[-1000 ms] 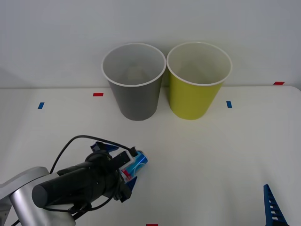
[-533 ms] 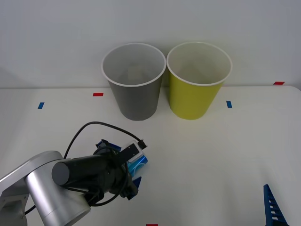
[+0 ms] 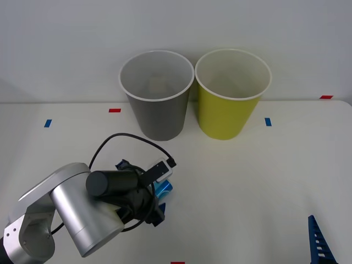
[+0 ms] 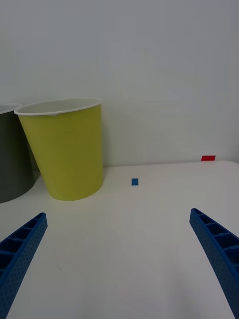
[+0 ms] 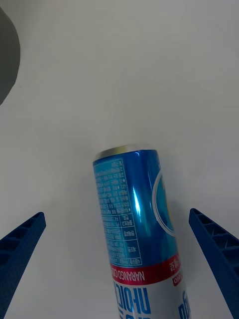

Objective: Put cans in the gray bin and PET bottles in the light green bin.

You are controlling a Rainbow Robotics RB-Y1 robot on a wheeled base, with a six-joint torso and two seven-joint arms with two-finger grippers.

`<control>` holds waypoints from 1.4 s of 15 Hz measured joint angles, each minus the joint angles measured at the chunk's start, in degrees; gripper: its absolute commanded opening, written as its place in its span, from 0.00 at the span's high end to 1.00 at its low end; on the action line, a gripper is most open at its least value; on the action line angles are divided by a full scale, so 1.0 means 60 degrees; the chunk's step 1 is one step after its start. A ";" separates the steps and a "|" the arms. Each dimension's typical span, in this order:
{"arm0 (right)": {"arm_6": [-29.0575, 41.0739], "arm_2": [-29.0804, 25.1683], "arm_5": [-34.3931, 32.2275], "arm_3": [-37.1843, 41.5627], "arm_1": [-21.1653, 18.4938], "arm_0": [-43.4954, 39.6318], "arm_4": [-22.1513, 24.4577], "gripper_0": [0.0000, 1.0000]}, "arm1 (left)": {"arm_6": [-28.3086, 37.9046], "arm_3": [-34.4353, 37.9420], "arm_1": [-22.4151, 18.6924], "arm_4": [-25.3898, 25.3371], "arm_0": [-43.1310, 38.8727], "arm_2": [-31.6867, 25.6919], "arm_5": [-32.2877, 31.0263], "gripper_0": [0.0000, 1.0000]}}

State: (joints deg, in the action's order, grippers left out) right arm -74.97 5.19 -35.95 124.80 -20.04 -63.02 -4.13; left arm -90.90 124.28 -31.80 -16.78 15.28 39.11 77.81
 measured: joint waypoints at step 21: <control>0.0000 0.0000 0.0000 0.0000 0.0000 0.0000 0.0000 0.00 | 0.0246 -0.1867 0.1437 0.0007 0.0483 -0.0004 0.0631 0.00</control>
State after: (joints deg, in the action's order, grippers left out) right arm -74.97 5.19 -35.95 124.80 -20.04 -63.02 -4.13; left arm -89.42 113.07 -23.18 -16.73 18.18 39.09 81.59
